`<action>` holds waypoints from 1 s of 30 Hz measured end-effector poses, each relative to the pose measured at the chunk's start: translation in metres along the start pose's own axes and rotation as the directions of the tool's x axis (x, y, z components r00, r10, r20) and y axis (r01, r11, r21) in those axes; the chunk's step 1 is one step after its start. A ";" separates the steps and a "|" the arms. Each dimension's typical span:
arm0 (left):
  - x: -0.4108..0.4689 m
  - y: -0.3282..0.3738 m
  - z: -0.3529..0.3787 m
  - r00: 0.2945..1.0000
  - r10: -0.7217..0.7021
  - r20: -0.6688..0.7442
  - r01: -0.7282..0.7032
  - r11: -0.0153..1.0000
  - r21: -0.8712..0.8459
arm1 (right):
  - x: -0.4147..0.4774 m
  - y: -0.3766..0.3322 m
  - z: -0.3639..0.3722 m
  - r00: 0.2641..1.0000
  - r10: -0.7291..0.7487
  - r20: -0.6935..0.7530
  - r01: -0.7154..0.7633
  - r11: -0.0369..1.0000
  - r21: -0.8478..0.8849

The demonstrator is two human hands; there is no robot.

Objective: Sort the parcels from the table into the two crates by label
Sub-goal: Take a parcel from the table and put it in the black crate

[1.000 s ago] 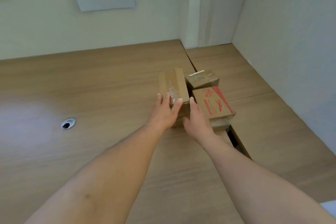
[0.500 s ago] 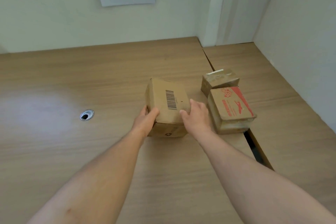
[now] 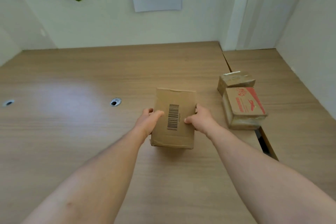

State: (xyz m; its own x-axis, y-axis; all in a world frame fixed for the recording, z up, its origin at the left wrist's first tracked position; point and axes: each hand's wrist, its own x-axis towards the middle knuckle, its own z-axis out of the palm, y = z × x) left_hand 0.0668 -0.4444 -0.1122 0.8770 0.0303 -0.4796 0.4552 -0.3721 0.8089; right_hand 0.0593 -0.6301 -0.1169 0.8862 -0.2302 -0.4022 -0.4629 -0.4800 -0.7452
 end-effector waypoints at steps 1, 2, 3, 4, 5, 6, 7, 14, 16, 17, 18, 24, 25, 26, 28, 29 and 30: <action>-0.010 -0.002 -0.005 1.000 -0.004 0.018 0.004 1.000 -0.012 | -0.008 -0.001 0.003 0.999 -0.024 0.028 0.024 1.000 0.002; -0.021 -0.004 -0.011 0.999 -0.012 0.038 0.013 1.000 -0.013 | -0.017 -0.004 0.005 0.997 -0.047 0.053 0.047 0.999 0.007; -0.032 -0.008 -0.016 0.999 -0.021 0.042 0.022 1.000 -0.015 | -0.026 -0.007 0.008 0.994 -0.077 0.076 0.075 0.997 0.023; -0.043 -0.013 -0.022 0.999 -0.034 0.026 0.035 0.999 -0.020 | -0.036 -0.012 0.012 0.990 -0.099 0.104 0.095 0.995 0.041; -0.052 -0.018 -0.028 0.999 -0.046 -0.007 0.046 0.998 -0.038 | -0.044 -0.015 0.018 0.984 -0.117 0.137 0.110 0.992 0.061; -0.063 -0.023 -0.034 0.997 -0.064 -0.049 0.061 0.996 -0.058 | -0.052 -0.020 0.024 0.976 -0.131 0.173 0.120 0.990 0.071; -0.073 -0.027 -0.042 0.992 -0.084 -0.090 0.077 0.994 -0.075 | -0.059 -0.025 0.031 0.968 -0.151 0.201 0.138 0.988 0.075; -0.127 -0.062 -0.103 0.924 -0.201 -0.325 0.144 0.971 -0.192 | -0.109 -0.056 0.083 0.947 -0.239 0.213 0.240 0.971 0.024; -0.134 -0.073 -0.118 0.904 -0.199 -0.379 0.121 0.968 -0.219 | -0.120 -0.059 0.093 0.941 -0.250 0.228 0.257 0.966 -0.001; -0.138 -0.077 -0.124 0.897 -0.193 -0.398 0.104 0.967 -0.234 | -0.124 -0.061 0.096 0.938 -0.257 0.234 0.267 0.963 -0.014; -0.143 -0.081 -0.130 0.893 -0.184 -0.411 0.085 0.965 -0.247 | -0.130 -0.064 0.100 0.933 -0.266 0.240 0.280 0.960 -0.025; -0.195 -0.104 -0.171 0.925 -0.103 -0.367 0.041 0.984 -0.172 | -0.176 -0.094 0.133 0.868 -0.327 0.374 0.376 0.924 -0.065; -0.206 -0.112 -0.182 0.932 -0.095 -0.349 0.053 0.990 -0.128 | -0.187 -0.100 0.142 0.847 -0.340 0.408 0.402 0.913 -0.075; -0.216 -0.122 -0.194 0.937 -0.092 -0.337 0.066 0.994 -0.088 | -0.199 -0.105 0.152 0.827 -0.345 0.444 0.424 0.901 -0.089; -0.239 -0.146 -0.220 0.938 -0.103 -0.332 0.087 0.994 -0.063 | -0.223 -0.115 0.177 0.781 -0.352 0.516 0.472 0.874 -0.119; -0.252 -0.159 -0.233 0.937 -0.110 -0.333 0.092 0.993 -0.067 | -0.235 -0.120 0.192 0.757 -0.352 0.550 0.494 0.860 -0.130; -0.265 -0.172 -0.247 0.934 -0.114 -0.339 0.092 0.993 -0.078 | -0.249 -0.125 0.207 0.735 -0.348 0.582 0.514 0.846 -0.143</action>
State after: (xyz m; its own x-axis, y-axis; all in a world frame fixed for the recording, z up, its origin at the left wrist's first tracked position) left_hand -0.2057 -0.1592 -0.0402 0.8194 0.3851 -0.4246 0.5449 -0.2937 0.7854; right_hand -0.1077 -0.3373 -0.0340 0.7996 0.4908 -0.3461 0.0666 -0.6453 -0.7611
